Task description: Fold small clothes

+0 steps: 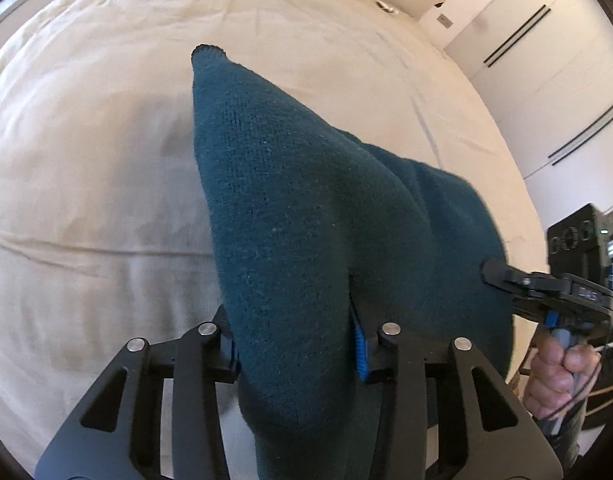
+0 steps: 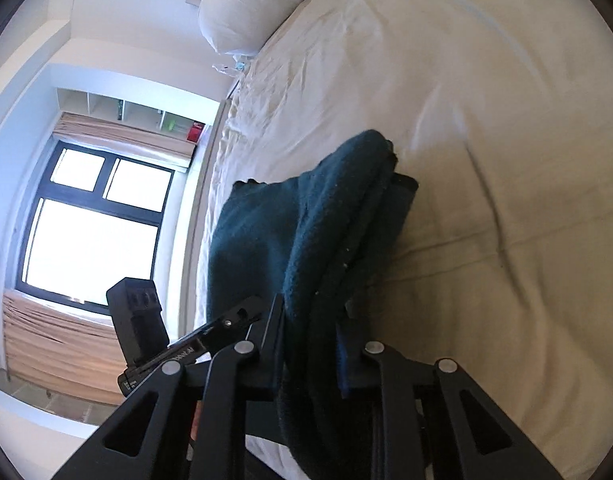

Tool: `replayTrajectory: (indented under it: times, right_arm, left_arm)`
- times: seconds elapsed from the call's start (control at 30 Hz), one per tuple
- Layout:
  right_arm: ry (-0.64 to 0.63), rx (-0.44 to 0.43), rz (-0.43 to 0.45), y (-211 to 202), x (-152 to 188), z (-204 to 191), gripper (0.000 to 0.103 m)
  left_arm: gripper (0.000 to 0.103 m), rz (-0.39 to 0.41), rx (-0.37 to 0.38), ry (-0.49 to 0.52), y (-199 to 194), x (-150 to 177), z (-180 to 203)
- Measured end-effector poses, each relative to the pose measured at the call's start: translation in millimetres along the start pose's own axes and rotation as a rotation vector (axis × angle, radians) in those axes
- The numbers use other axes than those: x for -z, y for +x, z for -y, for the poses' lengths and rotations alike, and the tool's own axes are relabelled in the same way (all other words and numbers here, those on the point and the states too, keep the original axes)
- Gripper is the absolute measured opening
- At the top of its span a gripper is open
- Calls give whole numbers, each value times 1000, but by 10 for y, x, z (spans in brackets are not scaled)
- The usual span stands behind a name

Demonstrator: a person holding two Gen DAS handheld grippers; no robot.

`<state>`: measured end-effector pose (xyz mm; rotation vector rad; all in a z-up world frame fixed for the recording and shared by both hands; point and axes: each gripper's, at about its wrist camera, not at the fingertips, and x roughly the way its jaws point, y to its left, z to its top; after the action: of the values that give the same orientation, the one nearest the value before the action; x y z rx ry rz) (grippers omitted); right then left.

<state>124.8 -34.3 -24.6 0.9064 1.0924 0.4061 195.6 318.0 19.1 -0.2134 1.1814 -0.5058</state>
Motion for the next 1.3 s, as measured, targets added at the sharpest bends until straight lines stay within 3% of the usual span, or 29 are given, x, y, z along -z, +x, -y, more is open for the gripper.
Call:
replayTrajectory:
  times: [0.1,0.13,0.17,0.2,0.23,0.3,0.4,0.43,0.5,0.6,0.7,0.73,0.77,0.9,0.93,1.0,1.03,1.1,1.13,1.17,1.2,1.3]
  right_arm:
    - [27,78,5,103,-64,272,22]
    - [32,94,4,149,-87,369,22]
    - [48,109,-15,236,-102,498,29]
    - [71,131,-34,297,-93,607,36]
    - [67,136,-26,296,-69,637,36]
    - [9,155,10,200,21,554,46]
    - [-126,297,118,-126,203,282,47]
    - [-150,316,146,-225,250,204,46]
    - [-199,219,158,-386,368,1,32]
    - [-266,82,65,-278,509,-206,29]
    - [-288,122,-11,76,611,-167,25]
    - [-250,134,-16,158,580,-34,17]
    - [-218,136,-13,177,527,107,0]
    - [-109,80,32,4,523,519,0]
    - [-123,93,57,-118,533,518,2]
    - [-169,172,111,-303,548,406,41]
    - [-194,215,148,-431,582,337,43]
    - [-266,268,213,-644,685,112,46]
    - [-312,297,248,-728,757,-51,51]
    - [-368,332,295,-825,836,-235,61]
    - [-408,357,335,-900,900,-358,72]
    - [-507,381,455,-1063,1079,-699,92]
  left_arm:
    - [39,-41,9,-24,174,20,-59]
    - [46,-60,-2,-41,300,13,-117]
    - [56,-59,1,-66,408,35,-211]
    - [60,-44,35,-93,445,33,-290]
    - [62,-26,73,-119,441,60,-357]
    - [63,-4,94,-125,386,90,-402]
    - [63,15,20,-120,209,94,-375]
    - [64,53,-36,-117,81,97,-351]
    - [64,134,-117,-125,-152,129,-288]
    - [64,252,-150,-81,-352,161,-120]
    - [64,219,-161,-6,-198,199,74]
    - [64,196,-165,12,-104,238,105]
    - [64,196,-187,29,-58,292,101]
    - [64,200,-150,8,3,344,1]
    - [64,221,-144,0,-78,419,-71]
    - [64,291,-177,11,-223,463,19]
    - [64,351,-205,34,-368,510,85]
    - [75,458,-274,89,-620,600,270]
    - [87,511,-310,118,-742,648,342]
    - [98,601,-360,162,-957,772,562]
    - [102,649,-383,181,-1060,827,633]
    - [103,848,-470,244,-1518,1065,920]
